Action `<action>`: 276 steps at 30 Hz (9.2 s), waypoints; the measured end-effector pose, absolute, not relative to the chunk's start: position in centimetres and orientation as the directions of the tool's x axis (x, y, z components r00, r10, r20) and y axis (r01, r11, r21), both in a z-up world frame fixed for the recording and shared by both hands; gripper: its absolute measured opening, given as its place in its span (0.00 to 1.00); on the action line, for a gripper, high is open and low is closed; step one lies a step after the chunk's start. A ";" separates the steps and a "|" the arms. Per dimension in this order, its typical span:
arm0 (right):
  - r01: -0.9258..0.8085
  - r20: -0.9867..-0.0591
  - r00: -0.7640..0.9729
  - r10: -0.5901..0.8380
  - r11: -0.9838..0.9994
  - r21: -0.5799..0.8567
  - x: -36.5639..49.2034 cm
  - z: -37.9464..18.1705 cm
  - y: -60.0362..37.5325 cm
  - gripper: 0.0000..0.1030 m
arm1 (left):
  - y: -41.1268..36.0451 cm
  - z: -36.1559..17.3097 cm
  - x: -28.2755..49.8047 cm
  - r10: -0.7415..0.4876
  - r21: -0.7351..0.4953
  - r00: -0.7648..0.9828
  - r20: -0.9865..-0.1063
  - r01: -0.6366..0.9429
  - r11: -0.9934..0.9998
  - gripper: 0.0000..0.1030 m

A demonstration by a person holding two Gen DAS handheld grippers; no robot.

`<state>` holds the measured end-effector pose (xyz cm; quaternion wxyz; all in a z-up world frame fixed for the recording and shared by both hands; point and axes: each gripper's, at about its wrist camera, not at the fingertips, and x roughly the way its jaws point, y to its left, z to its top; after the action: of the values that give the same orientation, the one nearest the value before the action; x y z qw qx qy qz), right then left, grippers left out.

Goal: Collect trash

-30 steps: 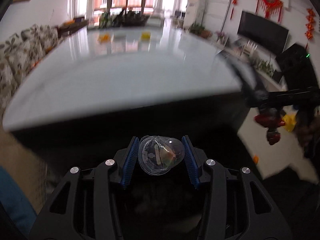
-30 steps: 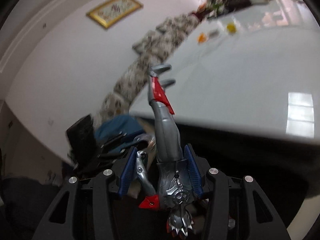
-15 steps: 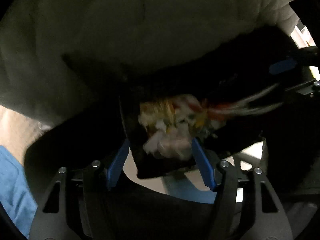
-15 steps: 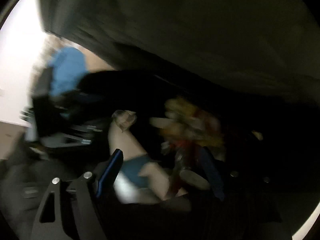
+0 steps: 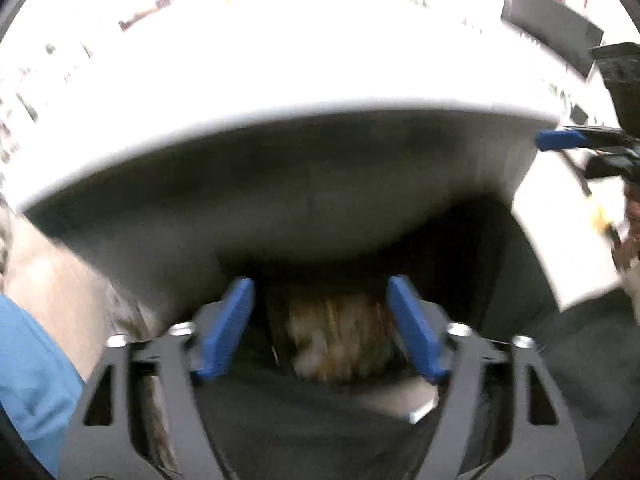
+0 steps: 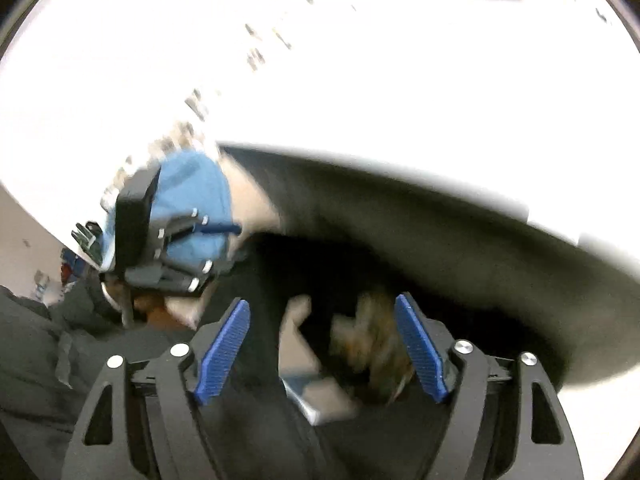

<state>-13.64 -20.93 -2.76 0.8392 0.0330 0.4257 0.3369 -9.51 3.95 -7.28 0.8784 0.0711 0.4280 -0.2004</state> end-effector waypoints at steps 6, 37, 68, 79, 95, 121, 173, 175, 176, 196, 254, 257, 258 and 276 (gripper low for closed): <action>-0.416 -0.674 0.664 0.323 0.909 0.027 4.5 1.4 -19.9 0.87 | 4.4 2.3 -2.9 -0.190 -0.027 0.778 -0.599 0.217 0.976 0.86; -0.246 -0.688 0.638 0.347 0.938 0.245 6.9 -0.7 -26.4 0.33 | 2.0 -3.7 29.0 -0.259 -0.161 0.622 -0.739 0.211 0.964 0.86; -0.401 -0.611 0.601 0.515 0.856 0.327 -4.5 2.4 -21.6 0.33 | 0.8 0.6 9.8 -0.055 0.018 0.721 -0.690 0.093 0.996 0.40; -0.528 -0.756 0.240 0.609 0.735 0.425 -17.8 -7.9 -16.9 0.33 | 1.5 -6.3 -13.0 -0.192 0.014 0.575 -0.795 0.334 0.942 0.40; -0.535 -0.905 0.108 0.412 0.791 0.297 -15.5 -20.1 -14.6 0.64 | 0.4 -28.4 -8.4 -0.030 0.021 0.106 -0.994 0.452 0.892 0.66; -0.344 -0.603 0.741 0.296 0.938 0.039 11.6 8.1 -25.4 0.75 | -2.5 2.5 11.6 -0.140 0.004 0.745 -0.652 0.189 0.982 0.88; 0.000 -0.814 0.459 0.355 0.917 0.399 25.4 -4.1 -35.8 0.52 | -7.1 -1.8 21.0 -0.034 -0.017 0.755 -0.655 0.029 0.999 0.19; 0.026 -0.806 0.462 0.371 0.902 0.430 18.1 -4.4 -34.7 0.52 | -7.2 -0.5 18.6 -0.049 -0.009 0.768 -0.639 0.057 0.998 0.19; 0.029 -0.804 0.466 0.370 0.901 0.432 15.2 -4.2 -34.3 0.52 | -7.0 0.3 16.7 -0.092 -0.035 0.771 -0.630 0.090 0.995 0.19; -0.309 -0.784 0.357 0.508 0.856 0.414 -23.1 -13.4 -19.3 0.53 | -0.8 -10.3 -12.3 -0.105 0.063 0.581 -0.807 0.262 0.963 0.21; 0.112 -0.536 0.844 -0.013 0.982 0.152 10.7 0.9 -20.3 0.95 | -0.4 1.9 15.8 0.028 0.006 0.781 -0.624 -0.031 0.999 0.90; 0.133 -0.542 0.840 -0.024 0.978 0.163 11.0 0.1 -20.8 0.95 | -0.1 1.0 16.8 0.039 0.013 0.777 -0.629 -0.040 0.999 0.90; 0.139 -0.542 0.840 -0.032 0.978 0.157 11.0 0.0 -20.8 0.95 | 0.0 1.0 17.1 0.039 0.013 0.776 -0.630 -0.040 0.999 0.90; 0.143 -0.558 0.825 -0.089 0.988 0.055 11.1 -1.4 -19.4 0.95 | 0.6 0.4 18.2 0.029 0.001 0.765 -0.643 -0.038 0.999 0.90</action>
<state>11.07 -19.44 -1.41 0.9541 0.0471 0.2896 -0.0607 18.19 0.55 0.39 0.9394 -0.0060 0.3424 0.0178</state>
